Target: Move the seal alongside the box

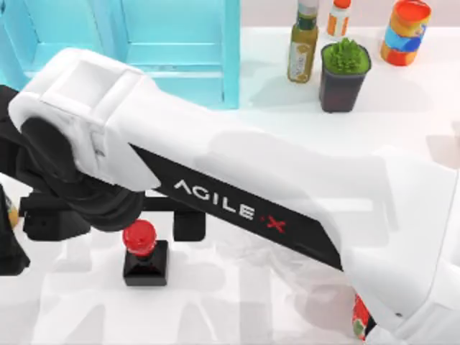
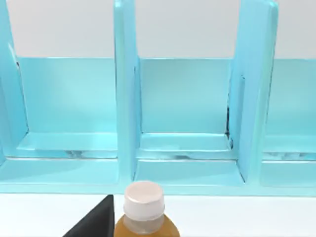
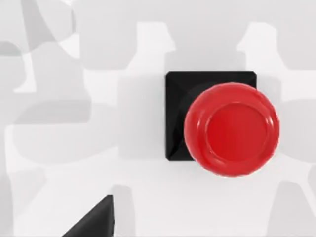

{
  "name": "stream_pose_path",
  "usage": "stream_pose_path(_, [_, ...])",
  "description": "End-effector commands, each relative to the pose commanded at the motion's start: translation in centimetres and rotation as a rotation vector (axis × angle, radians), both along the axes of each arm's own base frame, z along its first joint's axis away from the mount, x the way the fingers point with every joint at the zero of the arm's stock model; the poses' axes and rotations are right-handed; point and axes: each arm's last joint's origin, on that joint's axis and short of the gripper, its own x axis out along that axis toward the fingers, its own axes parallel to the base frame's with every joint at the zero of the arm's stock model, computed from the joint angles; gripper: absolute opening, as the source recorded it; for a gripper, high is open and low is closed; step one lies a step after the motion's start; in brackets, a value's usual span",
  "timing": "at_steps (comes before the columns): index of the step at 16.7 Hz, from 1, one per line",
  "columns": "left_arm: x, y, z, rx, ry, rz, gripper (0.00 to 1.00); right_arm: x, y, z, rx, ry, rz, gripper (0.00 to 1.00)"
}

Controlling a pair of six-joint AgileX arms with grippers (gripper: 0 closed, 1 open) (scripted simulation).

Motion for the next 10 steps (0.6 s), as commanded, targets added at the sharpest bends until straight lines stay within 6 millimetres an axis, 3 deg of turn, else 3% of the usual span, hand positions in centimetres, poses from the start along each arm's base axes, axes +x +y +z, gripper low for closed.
stream_pose_path(7, [0.0,0.0,0.0,0.000,0.000,0.000,1.00,0.4,-0.1,-0.4,0.000,0.001,-0.002,1.00])
stream_pose_path(10, [0.0,0.0,0.0,0.000,0.000,0.000,1.00,1.3,0.1,-2.7,-0.004,0.003,0.000,1.00])
